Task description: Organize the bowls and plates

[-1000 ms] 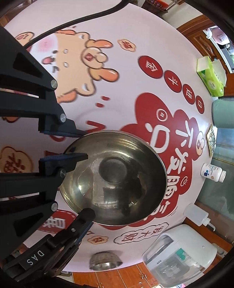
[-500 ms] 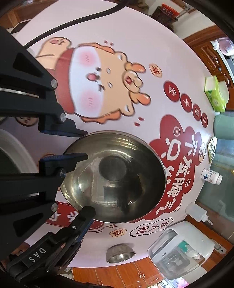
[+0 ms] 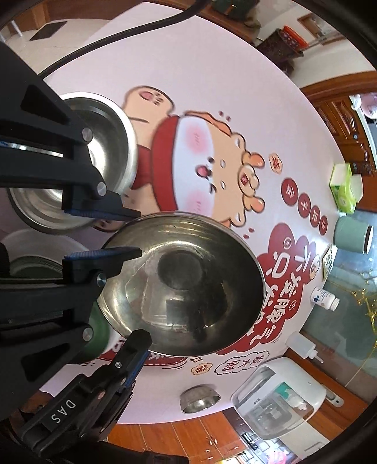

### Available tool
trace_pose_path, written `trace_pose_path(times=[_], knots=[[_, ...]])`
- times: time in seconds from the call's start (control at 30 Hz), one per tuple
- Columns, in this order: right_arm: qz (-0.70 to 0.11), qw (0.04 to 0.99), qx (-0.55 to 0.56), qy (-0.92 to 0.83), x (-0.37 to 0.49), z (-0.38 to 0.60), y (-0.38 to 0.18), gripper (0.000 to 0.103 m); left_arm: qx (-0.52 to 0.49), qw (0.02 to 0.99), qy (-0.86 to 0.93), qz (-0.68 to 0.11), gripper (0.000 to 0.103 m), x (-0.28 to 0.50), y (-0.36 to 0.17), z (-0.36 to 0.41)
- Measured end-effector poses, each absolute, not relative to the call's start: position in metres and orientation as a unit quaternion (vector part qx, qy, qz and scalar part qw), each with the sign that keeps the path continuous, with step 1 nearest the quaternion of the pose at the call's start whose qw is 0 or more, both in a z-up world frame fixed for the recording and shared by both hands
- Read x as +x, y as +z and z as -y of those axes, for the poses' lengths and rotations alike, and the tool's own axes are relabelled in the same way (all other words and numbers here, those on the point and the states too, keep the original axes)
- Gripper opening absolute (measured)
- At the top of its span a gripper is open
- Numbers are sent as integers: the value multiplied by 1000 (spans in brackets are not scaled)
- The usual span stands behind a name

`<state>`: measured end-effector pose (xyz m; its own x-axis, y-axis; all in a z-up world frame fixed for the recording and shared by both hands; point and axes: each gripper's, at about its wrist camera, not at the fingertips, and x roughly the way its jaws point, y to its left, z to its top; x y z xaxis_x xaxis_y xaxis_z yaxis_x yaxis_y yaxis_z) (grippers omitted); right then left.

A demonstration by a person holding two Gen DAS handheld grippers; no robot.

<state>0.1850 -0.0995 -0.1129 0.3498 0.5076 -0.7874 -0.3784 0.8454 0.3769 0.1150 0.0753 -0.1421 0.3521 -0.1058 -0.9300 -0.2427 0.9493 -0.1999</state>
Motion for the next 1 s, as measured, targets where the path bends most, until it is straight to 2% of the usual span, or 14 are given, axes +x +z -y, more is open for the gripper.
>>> trace_pose_path(times=[0.4,1.0], knots=[[-510,805,37,301,140,72,-109,13,-179,805,55,-563,16,53,-139,-102],[-552,781,24,290,106,27,-123,13,-174,774,36,-607,17,20,-155,-142]])
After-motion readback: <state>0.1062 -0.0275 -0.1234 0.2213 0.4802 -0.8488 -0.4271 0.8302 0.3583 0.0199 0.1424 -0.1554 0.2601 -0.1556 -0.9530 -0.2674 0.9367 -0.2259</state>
